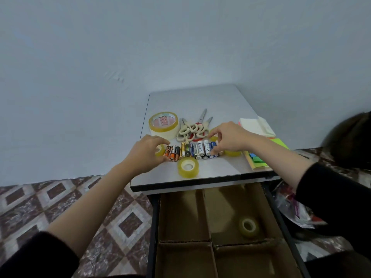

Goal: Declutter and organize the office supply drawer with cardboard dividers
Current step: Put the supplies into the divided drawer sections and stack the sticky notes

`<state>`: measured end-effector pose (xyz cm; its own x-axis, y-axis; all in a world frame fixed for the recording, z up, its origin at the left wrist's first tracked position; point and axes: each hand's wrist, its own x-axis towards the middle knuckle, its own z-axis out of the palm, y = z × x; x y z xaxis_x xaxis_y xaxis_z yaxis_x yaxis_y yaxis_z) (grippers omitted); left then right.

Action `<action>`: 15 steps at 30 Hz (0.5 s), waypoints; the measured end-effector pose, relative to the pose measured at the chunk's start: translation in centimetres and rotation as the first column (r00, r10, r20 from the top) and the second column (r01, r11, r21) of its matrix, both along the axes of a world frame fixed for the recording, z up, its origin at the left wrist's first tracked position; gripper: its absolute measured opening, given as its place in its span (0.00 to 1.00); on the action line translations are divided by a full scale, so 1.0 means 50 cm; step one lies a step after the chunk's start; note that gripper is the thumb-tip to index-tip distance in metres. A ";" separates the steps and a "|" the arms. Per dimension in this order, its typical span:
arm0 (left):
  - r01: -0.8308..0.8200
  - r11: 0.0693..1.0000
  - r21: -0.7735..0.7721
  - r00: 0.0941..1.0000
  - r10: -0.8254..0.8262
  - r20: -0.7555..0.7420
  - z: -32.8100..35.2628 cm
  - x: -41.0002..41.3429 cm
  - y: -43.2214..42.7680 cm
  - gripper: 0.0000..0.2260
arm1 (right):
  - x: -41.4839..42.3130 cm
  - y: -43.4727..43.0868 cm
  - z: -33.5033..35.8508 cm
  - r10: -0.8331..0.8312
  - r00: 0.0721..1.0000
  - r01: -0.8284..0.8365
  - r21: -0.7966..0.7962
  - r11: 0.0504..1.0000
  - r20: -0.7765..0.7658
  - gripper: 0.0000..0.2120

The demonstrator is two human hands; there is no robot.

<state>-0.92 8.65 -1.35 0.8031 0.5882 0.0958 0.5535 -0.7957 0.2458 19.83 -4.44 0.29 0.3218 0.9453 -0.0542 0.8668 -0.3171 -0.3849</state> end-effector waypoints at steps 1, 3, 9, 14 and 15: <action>0.002 1.000 -0.020 1.000 -0.003 -0.024 -0.001 0.007 0.007 0.22 | 0.002 0.007 -0.001 0.014 1.000 -0.014 -0.018 1.000 0.003 0.28; 0.020 0.998 -0.055 0.998 -0.024 -0.061 -0.002 0.020 0.015 0.25 | 0.005 0.019 -0.005 0.033 0.999 -0.032 -0.050 0.998 0.010 0.29; 0.111 0.988 -0.111 0.983 -0.125 -0.131 -0.004 0.049 0.023 0.30 | 0.006 0.031 -0.015 0.060 0.998 -0.059 -0.072 0.996 0.003 0.31; 0.114 0.982 -0.150 0.984 -0.132 -0.116 -0.010 0.050 0.032 0.30 | 0.010 0.038 -0.029 0.060 0.998 -0.060 -0.057 0.997 -0.012 0.30; 0.114 0.981 -0.156 0.986 -0.131 -0.103 -0.011 0.049 0.033 0.30 | 0.011 0.038 -0.029 0.059 0.998 -0.060 -0.053 0.997 -0.015 0.30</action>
